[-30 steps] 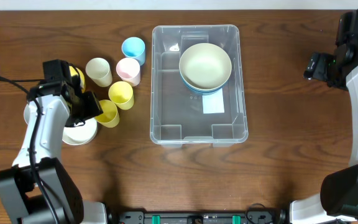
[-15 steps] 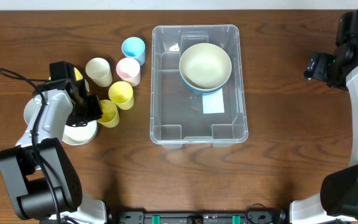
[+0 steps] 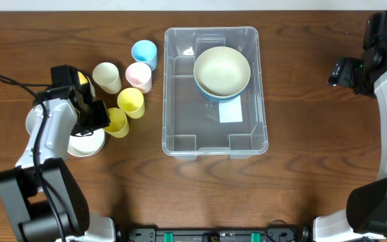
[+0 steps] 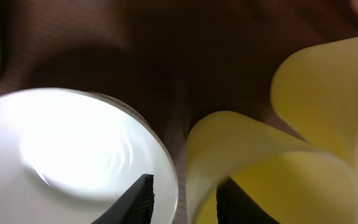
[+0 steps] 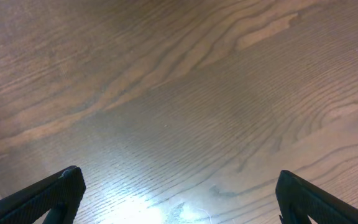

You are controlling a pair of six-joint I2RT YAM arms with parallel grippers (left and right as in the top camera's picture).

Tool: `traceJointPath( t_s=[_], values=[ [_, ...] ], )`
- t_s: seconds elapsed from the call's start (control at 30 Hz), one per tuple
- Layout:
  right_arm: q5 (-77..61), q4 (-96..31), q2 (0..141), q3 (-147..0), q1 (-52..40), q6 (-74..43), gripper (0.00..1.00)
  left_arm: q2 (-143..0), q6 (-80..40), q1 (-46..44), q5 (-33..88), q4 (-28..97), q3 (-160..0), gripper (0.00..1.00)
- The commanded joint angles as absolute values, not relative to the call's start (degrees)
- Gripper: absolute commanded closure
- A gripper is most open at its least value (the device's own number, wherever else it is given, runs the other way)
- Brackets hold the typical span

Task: Pack container
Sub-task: 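Lower left gripper onto the front yellow cup rim and grasp it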

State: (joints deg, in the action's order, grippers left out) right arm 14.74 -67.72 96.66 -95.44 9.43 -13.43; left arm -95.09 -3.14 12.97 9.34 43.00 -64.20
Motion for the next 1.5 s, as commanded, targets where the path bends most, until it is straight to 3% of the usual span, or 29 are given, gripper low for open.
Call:
traceJointPath(
  t_s=[0.0,1.47],
  values=[
    [14.7,-67.7,95.7,-96.2,9.7,-14.3,0.01,-92.2,-3.1,12.8,10.1,43.2,-64.0,0.66],
    [14.7,-67.7,95.7,-96.2,9.7,-14.3,0.01,-94.3,-2.2,7.6,4.5,41.9,-64.0,0.65]
  ],
)
